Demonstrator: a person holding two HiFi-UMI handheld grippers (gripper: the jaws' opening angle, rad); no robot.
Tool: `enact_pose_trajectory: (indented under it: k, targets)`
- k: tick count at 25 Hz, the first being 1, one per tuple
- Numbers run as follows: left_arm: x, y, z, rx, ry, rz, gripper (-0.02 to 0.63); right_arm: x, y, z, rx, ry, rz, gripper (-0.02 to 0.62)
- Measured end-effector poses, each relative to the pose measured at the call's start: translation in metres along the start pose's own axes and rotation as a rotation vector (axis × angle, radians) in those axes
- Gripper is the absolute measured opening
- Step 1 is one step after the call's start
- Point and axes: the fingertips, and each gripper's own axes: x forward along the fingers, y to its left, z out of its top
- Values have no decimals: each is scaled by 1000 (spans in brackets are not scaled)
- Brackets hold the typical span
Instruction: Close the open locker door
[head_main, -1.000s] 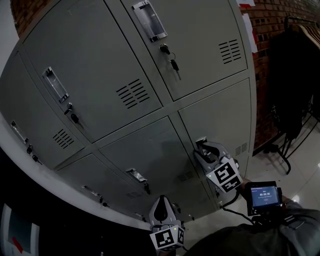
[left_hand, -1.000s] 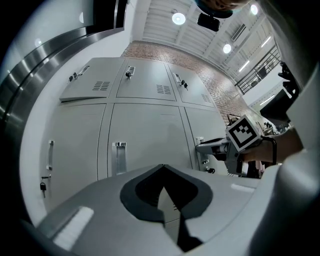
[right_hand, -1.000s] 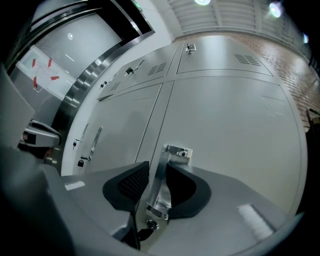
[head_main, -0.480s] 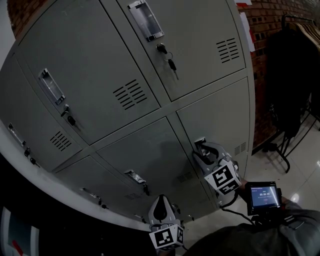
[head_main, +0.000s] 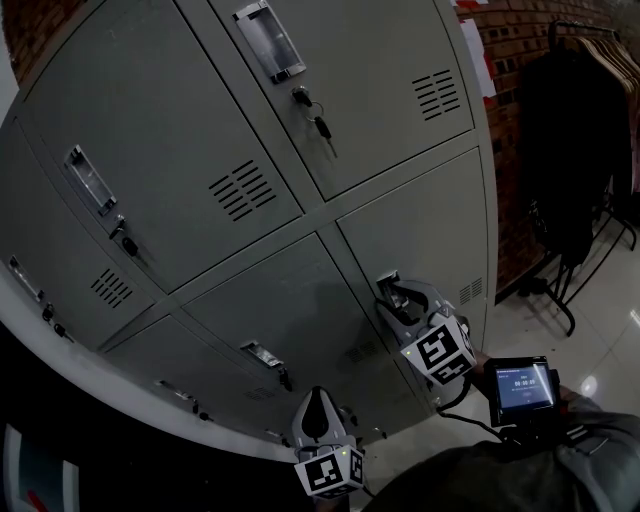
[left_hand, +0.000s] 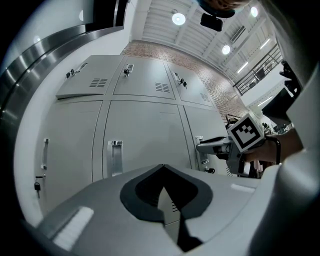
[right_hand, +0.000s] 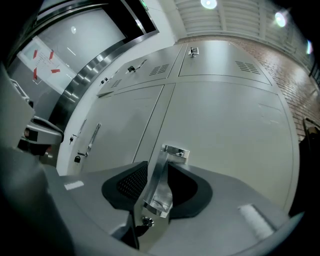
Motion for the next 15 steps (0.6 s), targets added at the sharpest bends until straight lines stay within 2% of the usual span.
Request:
enact_pose_trajectory:
  k: [7,15]
  targets:
    - [4,-23,-1,-9,6,-23,2,-22,-14,0,1,3,-7,138]
    - [9,-87,4,-20,10,-65,2,-76,-47,-16,5,37,-7,135]
